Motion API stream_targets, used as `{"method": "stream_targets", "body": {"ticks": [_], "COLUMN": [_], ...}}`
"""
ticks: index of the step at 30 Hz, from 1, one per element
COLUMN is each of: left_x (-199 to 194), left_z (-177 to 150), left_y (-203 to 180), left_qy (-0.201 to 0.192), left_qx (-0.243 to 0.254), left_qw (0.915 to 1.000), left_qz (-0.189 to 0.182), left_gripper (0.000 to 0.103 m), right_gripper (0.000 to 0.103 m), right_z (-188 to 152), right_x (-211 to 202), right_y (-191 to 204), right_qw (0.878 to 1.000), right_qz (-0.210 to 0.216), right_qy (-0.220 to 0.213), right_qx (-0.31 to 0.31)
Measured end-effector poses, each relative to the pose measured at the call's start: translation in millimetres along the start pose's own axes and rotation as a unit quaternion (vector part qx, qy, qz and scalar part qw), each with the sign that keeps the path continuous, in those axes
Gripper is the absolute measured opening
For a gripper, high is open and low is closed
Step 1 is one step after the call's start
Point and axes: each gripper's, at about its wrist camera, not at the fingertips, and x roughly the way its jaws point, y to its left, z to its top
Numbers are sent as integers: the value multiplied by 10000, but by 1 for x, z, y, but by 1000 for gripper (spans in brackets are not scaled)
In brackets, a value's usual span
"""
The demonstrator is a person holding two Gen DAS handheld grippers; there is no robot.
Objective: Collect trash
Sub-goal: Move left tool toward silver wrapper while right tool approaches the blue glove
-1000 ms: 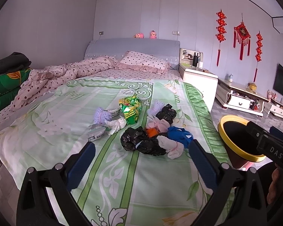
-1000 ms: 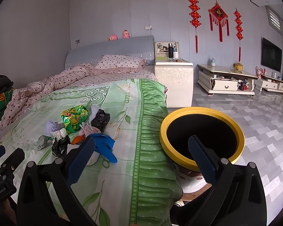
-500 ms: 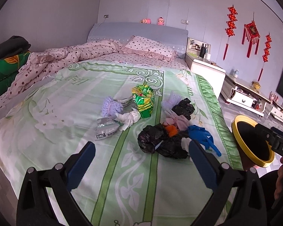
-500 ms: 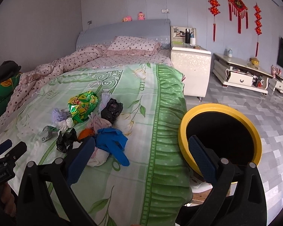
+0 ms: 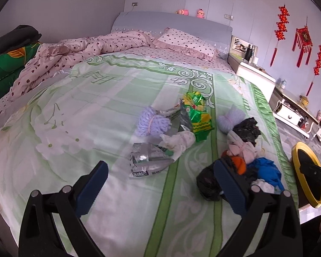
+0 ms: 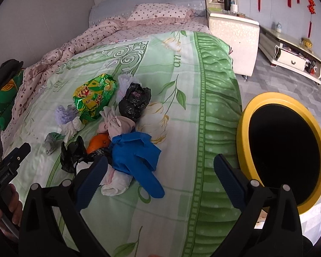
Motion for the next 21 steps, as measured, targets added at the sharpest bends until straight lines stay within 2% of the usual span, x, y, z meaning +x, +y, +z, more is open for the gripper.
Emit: {"method": "stream_targets", "body": {"ticks": [4, 8, 21], "left_x": [27, 49, 86], "left_z": [5, 8, 5], "left_y": [8, 19, 30], "left_qy": [107, 240, 388], "left_qx": [69, -32, -29], "left_qw": [9997, 9993, 9992], "left_qz": [224, 289, -37], "left_gripper": [96, 96, 94], "right_gripper": [95, 95, 93], "right_z": [10, 9, 2], "right_x": [25, 42, 72], "right_y": [3, 10, 24], "right_qw": [9998, 9989, 9929], "right_qz": [83, 215, 707], "right_qy": [176, 228, 655], "right_qx": [-45, -348, -690]}}
